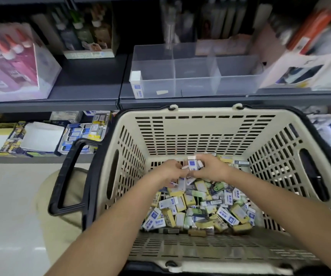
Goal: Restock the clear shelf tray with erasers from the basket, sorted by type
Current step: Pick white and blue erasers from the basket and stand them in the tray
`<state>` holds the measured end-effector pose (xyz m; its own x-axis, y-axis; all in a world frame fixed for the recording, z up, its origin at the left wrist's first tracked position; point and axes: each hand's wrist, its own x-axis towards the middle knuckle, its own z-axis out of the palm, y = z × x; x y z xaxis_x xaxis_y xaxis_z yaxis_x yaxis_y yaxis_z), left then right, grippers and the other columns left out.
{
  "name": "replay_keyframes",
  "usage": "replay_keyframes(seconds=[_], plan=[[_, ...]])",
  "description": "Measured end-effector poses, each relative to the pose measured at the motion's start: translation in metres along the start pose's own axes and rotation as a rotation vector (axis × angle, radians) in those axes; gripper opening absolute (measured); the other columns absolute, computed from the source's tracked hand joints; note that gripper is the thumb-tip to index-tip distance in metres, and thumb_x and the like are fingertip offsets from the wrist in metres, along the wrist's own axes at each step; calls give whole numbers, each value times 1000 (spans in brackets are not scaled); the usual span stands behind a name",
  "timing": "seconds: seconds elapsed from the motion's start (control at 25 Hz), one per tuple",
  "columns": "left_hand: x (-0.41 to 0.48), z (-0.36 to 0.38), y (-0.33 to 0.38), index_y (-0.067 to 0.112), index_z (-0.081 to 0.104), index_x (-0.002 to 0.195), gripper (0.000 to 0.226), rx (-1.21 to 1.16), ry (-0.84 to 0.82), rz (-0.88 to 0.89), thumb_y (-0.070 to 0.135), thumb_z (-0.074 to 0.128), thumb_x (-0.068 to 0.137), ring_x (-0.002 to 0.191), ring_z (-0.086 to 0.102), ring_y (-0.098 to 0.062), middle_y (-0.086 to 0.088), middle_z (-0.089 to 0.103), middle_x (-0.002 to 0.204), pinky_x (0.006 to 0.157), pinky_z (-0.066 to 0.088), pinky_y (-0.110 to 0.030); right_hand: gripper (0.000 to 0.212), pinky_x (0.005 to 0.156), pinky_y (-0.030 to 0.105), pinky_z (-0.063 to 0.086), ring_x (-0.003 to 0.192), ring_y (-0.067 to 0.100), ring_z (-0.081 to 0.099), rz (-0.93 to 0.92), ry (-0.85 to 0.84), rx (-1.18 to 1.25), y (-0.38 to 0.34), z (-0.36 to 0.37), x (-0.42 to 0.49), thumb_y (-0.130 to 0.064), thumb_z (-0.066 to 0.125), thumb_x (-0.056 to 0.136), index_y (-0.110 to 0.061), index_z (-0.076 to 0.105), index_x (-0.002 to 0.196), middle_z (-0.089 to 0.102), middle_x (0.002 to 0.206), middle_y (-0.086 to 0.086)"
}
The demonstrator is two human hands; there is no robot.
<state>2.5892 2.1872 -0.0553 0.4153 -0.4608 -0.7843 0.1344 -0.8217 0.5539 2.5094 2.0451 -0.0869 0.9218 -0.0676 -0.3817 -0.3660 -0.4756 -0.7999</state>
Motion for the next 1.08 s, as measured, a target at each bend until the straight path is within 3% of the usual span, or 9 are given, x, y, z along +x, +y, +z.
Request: replay_keyframes(seconds=[0.12, 0.24, 0.36, 0.44, 0.52, 0.72, 0.84, 0.96, 1.08], plan=[[5, 7, -9, 16, 55, 115, 26, -59, -58, 18, 29, 56, 93, 102, 54, -16, -4, 57, 115, 83, 49, -28, 22, 52, 20, 45, 59, 14, 56, 125, -6, 198, -2, -4, -7, -12, 71, 80, -18, 62, 99, 63, 74, 1], [10, 7, -12, 19, 57, 115, 25, -106, -93, 57, 24, 60, 90, 106, 54, -15, 0, 59, 114, 84, 48, -28, 29, 51, 23, 49, 57, 12, 60, 226, -21, 393, -2, -4, -11, -7, 71, 80, -13, 56, 104, 67, 79, 3], [11, 2, -13, 17, 62, 101, 13, -195, 49, 103, 23, 60, 90, 86, 57, -12, 2, 61, 93, 60, 45, -20, 25, 50, 20, 48, 57, 9, 59, 253, -4, 436, -4, -3, -12, -10, 72, 79, -17, 59, 100, 68, 77, -2], [12, -3, -12, 15, 63, 93, 5, -261, 103, 127, 18, 60, 90, 73, 62, -7, 1, 64, 90, 54, 45, -18, 16, 49, 20, 43, 55, 9, 55, 284, 36, 422, -5, -5, -13, -13, 70, 82, -19, 63, 96, 66, 76, -1], [11, -4, -10, 11, 61, 101, 11, -320, 34, 90, 14, 59, 91, 69, 66, -4, 0, 67, 88, 58, 49, -18, 11, 51, 23, 39, 57, 12, 49, 306, 88, 426, -5, -8, -14, -16, 66, 84, -17, 66, 95, 64, 78, 2], [4, -5, -5, 12, 55, 104, 19, -432, -252, 49, 24, 60, 91, 88, 69, -14, -3, 73, 91, 71, 53, -27, 7, 51, 18, 42, 62, 6, 57, 209, 119, 511, -18, -10, -16, -12, 64, 85, -16, 64, 92, 69, 84, 1], [4, -6, -7, 15, 56, 108, 20, -476, -251, 86, 30, 50, 96, 90, 68, -15, -1, 71, 94, 73, 50, -27, 6, 55, 22, 42, 66, 10, 55, 181, 165, 467, -22, -12, -15, -16, 62, 88, -13, 66, 90, 63, 81, 1], [9, -7, -7, 15, 56, 114, 19, -570, -148, 68, 17, 45, 98, 87, 65, -16, -1, 68, 97, 73, 47, -28, 17, 54, 22, 40, 68, 10, 52, 204, 214, 472, -20, -13, -14, -13, 55, 93, -12, 64, 79, 58, 74, 1], [11, -10, -9, 11, 58, 109, 18, -732, -207, 84, 12, 50, 93, 86, 63, -19, -8, 66, 98, 76, 53, -32, 11, 52, 18, 42, 66, 8, 54, 213, 205, 404, -23, -4, -9, -10, 55, 92, -12, 66, 91, 64, 75, 2]])
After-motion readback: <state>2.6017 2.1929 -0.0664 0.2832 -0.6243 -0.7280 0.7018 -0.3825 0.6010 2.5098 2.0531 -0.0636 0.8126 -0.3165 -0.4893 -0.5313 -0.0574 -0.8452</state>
